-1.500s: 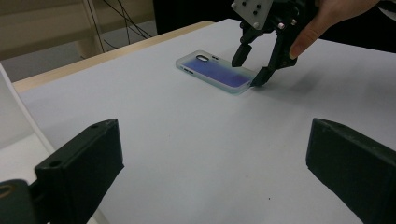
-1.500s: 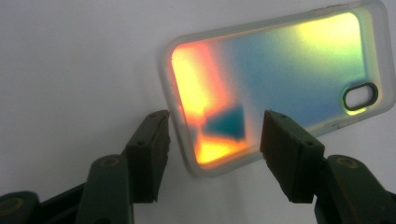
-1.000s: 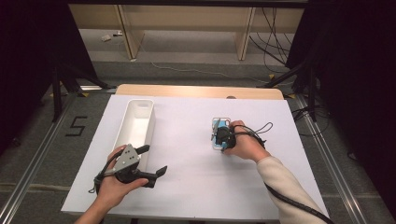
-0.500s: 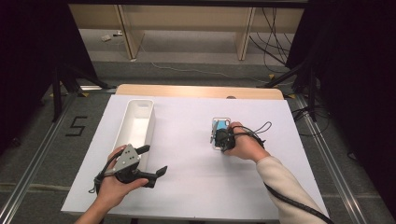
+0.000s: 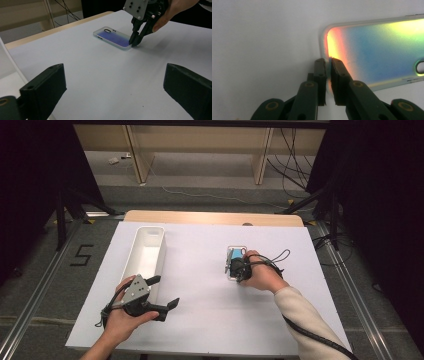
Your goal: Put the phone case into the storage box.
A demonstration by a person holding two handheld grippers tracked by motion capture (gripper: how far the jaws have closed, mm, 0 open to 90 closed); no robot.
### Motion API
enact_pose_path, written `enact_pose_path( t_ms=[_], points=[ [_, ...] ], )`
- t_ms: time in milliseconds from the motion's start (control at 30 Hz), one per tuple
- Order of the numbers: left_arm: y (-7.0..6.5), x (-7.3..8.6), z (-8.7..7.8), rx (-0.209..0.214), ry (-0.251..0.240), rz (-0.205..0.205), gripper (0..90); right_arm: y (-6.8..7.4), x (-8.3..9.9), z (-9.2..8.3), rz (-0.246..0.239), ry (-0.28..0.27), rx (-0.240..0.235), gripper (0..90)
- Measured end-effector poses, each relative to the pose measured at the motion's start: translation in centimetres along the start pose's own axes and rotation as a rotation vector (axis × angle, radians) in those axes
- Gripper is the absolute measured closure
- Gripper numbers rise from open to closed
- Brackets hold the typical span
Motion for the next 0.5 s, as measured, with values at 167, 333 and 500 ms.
enact_pose_path(
  t_ms=[167, 333, 500],
  points=[
    [0.00, -0.01, 0.00, 0.000, 0.000, 0.000, 3.8, 0.22, 0.03, -0.12, 0.022, 0.010, -0.005, 84.7],
    [0.02, -0.01, 0.00, -0.004, 0.000, 0.001, 3.8, 0.21, 0.00, -0.10, 0.017, 0.010, 0.006, 85.9],
    [0.03, 0.01, -0.02, -0.005, 0.002, 0.001, 3.9, 0.14, -0.04, -0.07, -0.002, 0.004, 0.007, 86.8]
  ],
)
Point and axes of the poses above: each handheld gripper's, and its own axes: z roughly forward along the jaws, x roughly out of its underside, y roughly to its left, the point moved 9 cm from there along z, roughly forward along the jaws, and after that the axes turned 3 degrees about x, right-handed, at the moved point
